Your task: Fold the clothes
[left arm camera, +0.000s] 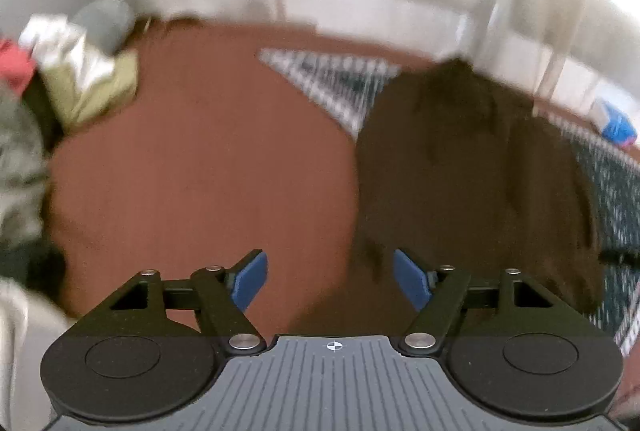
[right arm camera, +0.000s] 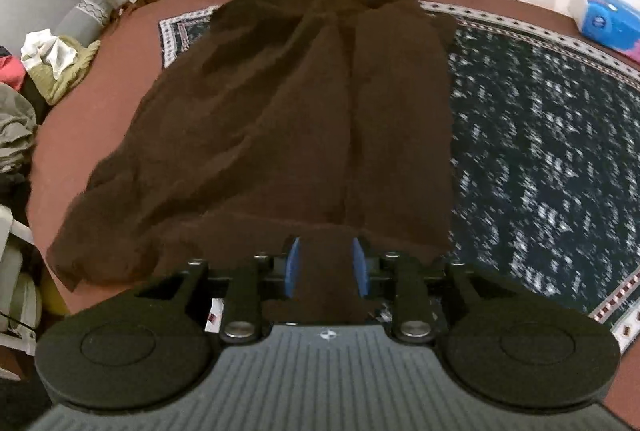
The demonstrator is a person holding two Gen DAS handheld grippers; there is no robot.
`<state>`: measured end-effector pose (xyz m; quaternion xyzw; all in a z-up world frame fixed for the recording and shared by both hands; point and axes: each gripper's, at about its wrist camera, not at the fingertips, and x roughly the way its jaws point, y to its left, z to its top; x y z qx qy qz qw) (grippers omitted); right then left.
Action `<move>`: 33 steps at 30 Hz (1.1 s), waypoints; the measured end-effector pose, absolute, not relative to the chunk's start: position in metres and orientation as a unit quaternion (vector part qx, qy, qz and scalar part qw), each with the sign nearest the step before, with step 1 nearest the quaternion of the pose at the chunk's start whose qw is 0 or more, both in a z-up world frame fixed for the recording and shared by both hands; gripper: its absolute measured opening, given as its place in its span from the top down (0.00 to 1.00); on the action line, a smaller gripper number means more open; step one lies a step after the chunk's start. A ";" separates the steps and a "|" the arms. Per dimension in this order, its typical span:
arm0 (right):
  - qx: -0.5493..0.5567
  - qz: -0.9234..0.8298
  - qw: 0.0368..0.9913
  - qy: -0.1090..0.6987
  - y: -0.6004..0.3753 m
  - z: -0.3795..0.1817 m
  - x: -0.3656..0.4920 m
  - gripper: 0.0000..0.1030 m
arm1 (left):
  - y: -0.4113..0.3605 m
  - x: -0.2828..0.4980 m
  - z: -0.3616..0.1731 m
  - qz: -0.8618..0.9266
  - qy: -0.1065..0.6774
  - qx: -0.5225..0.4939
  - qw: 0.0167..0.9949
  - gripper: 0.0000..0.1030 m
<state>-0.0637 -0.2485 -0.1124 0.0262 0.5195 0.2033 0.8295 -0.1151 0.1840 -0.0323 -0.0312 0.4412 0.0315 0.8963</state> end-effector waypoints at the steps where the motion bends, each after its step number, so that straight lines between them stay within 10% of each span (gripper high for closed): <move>1: 0.026 0.205 0.830 0.518 -0.244 -0.111 -0.060 0.69 | 0.185 -0.100 -0.032 0.026 0.427 -0.026 0.903 0.17; 9: -0.004 0.203 0.850 0.486 -0.190 -0.081 -0.025 0.59 | 0.187 0.054 -0.085 -0.036 0.437 -0.037 0.898 0.17; 21: -0.087 0.251 0.859 0.437 -0.091 -0.036 0.053 0.47 | 0.202 0.062 -0.165 -0.123 0.524 -0.095 0.838 0.21; 24: -0.109 0.274 0.847 0.442 -0.066 -0.038 0.066 0.47 | 0.203 0.059 -0.172 -0.139 0.529 -0.109 0.830 0.43; 26: -0.114 0.292 0.836 0.450 -0.052 -0.042 0.074 0.47 | 0.204 0.058 -0.176 -0.144 0.531 -0.112 0.828 0.88; 33: -0.131 0.350 0.785 0.494 0.006 -0.058 0.089 0.44 | 0.195 0.036 -0.158 -0.167 0.488 -0.084 0.853 1.00</move>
